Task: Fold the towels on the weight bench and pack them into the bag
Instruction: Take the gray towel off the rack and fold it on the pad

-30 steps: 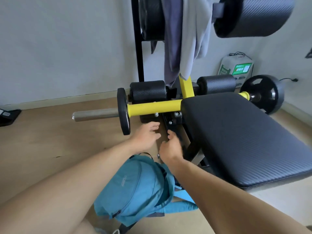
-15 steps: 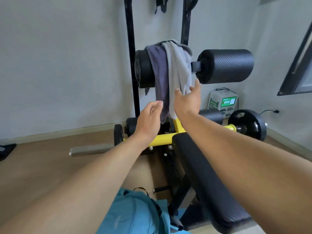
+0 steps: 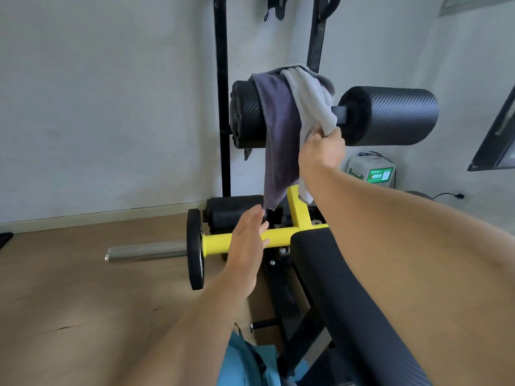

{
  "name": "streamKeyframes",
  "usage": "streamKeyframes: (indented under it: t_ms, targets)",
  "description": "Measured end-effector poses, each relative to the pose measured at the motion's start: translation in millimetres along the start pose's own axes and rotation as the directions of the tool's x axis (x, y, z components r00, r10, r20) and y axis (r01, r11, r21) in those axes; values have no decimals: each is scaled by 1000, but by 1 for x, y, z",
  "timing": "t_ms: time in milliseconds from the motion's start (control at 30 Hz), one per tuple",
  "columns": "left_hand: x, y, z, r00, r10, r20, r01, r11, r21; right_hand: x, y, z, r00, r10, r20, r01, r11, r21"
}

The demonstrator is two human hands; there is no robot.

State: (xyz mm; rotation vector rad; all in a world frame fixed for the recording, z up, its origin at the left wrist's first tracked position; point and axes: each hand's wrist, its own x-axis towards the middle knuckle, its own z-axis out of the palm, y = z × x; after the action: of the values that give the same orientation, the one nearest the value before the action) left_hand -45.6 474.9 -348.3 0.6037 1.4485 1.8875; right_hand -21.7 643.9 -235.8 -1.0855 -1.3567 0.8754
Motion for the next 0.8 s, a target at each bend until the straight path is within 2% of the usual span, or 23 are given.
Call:
streamKeyframes:
  t_ms: [67, 167, 367, 467, 533, 600, 633, 700, 733, 800]
  targets:
    - [0, 1, 6, 999, 16, 28, -17, 999, 33, 3, -1, -11, 997, -6, -81, 12, 997, 76]
    - [-1, 10, 21, 997, 48, 65, -48, 999, 6, 16, -16, -45, 971, 63, -229, -4, 969, 249]
    - [-13, 13, 57, 984, 43, 175, -44, 999, -1, 43, -40, -127, 911, 72, -405, 40, 965, 261]
    - [-18, 8, 68, 979, 24, 201, -26, 1000, 7, 34, -41, -161, 891, 10, -453, 143, 943, 301]
    - [-21, 2, 73, 976, 18, 217, -29, 998, 48, 17, -33, -184, 893, -101, -439, 247, 925, 290]
    - [-24, -6, 77, 966, 39, 254, -76, 988, 136, -13, -17, -204, 930, -219, -294, 286, 936, 206]
    - [-28, -9, 79, 957, 55, 284, -109, 978, 179, -25, -3, -211, 954, -251, -164, 266, 961, 79]
    - [-33, -15, 80, 942, 78, 325, -169, 951, 260, -46, 29, -223, 966, -197, 165, 233, 943, -239]
    - [-35, -18, 81, 938, 71, 340, -174, 943, 284, -56, 44, -227, 937, -148, 315, 258, 903, -344]
    - [-39, -22, 81, 934, 13, 357, -124, 949, 290, -76, 65, -233, 845, -101, 525, 355, 840, -410]
